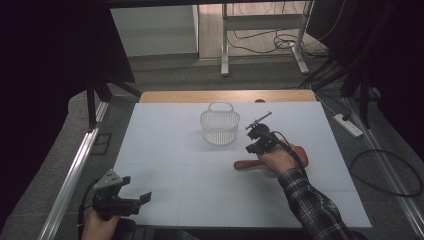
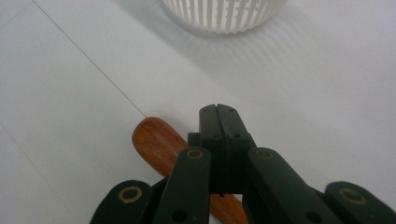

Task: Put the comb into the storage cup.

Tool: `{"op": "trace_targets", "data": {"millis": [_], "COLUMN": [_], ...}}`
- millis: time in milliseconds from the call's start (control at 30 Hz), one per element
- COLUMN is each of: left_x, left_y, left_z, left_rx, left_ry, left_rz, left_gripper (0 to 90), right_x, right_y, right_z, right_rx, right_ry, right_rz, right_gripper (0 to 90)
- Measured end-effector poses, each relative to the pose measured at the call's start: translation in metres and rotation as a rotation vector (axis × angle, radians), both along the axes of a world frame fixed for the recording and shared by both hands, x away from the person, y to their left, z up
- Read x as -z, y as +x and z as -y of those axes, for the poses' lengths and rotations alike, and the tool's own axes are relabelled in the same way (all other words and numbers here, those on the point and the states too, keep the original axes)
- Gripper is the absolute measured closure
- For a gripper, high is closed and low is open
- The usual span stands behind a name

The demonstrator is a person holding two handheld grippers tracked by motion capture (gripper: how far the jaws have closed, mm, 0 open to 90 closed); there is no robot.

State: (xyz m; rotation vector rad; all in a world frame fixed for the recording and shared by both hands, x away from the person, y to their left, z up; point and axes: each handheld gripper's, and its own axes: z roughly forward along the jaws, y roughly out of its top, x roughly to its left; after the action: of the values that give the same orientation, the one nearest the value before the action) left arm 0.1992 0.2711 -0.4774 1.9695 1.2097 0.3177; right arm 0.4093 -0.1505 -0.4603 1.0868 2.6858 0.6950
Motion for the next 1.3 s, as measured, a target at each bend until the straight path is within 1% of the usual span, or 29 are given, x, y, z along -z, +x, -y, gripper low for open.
{"op": "trace_targets", "data": {"millis": [67, 200, 300, 367, 400, 433, 633, 767, 1000, 1067, 1167, 1200, 1300], "left_x": [0.000, 0.000, 0.000, 0.000, 0.000, 0.000, 0.000, 0.000, 0.000, 0.000, 0.000, 0.000, 0.000], "left_y": [0.000, 0.000, 0.000, 0.000, 0.000, 0.000, 0.000, 0.000, 0.000, 0.000, 0.000, 0.000, 0.000], "left_z": [0.000, 0.000, 0.000, 0.000, 0.000, 0.000, 0.000, 0.000, 0.000, 0.000, 0.000, 0.000, 0.000], "left_rx": [0.000, 0.001, 0.002, 0.002, 0.001, 0.001, 0.001, 0.001, 0.002, 0.001, 0.001, 0.001, 0.003], "left_ry": [0.000, 0.000, 0.001, 0.001, 0.001, 0.001, 0.000, 0.000, 0.002, 0.001, 0.001, 0.001, 0.003], "left_rz": [0.000, 0.001, 0.000, 0.000, 0.001, 0.000, 0.001, 0.001, 0.002, 0.002, 0.002, 0.001, 0.001], "left_gripper": [2.8, 2.8, 2.8, 2.9, 2.9, 2.9, 2.9, 3.0, 3.0, 3.0, 3.0, 3.0, 3.1], "right_x": [0.002, 0.010, 0.016, 0.019, 0.021, 0.027, 0.041, 0.041, 0.039, 0.039, 0.039, 0.039, 0.038], "right_y": [0.000, 0.001, 0.002, 0.002, 0.002, 0.001, 0.000, -0.002, -0.012, -0.021, -0.025, -0.031, -0.035], "right_z": [-0.002, -0.004, -0.005, -0.005, -0.005, -0.005, -0.005, -0.007, -0.005, -0.001, 0.002, 0.006, 0.011], "right_rx": [-0.004, -0.003, 0.006, 0.007, 0.010, 0.011, 0.017, 0.013, -0.006, -0.015, -0.021, -0.022, -0.024], "right_ry": [-0.002, -0.031, -0.020, -0.023, -0.027, -0.035, -0.056, -0.054, -0.061, -0.060, -0.059, -0.048, -0.041], "right_rz": [-0.002, 0.002, -0.001, -0.003, -0.003, -0.011, -0.026, -0.027, -0.037, -0.038, -0.045, -0.061, -0.067], "right_gripper": [89.9, 89.9, 89.9, 89.9, 89.9, 89.9, 90.0, 89.9, 89.9, 90.0, 89.9, 90.0, 90.0]}}
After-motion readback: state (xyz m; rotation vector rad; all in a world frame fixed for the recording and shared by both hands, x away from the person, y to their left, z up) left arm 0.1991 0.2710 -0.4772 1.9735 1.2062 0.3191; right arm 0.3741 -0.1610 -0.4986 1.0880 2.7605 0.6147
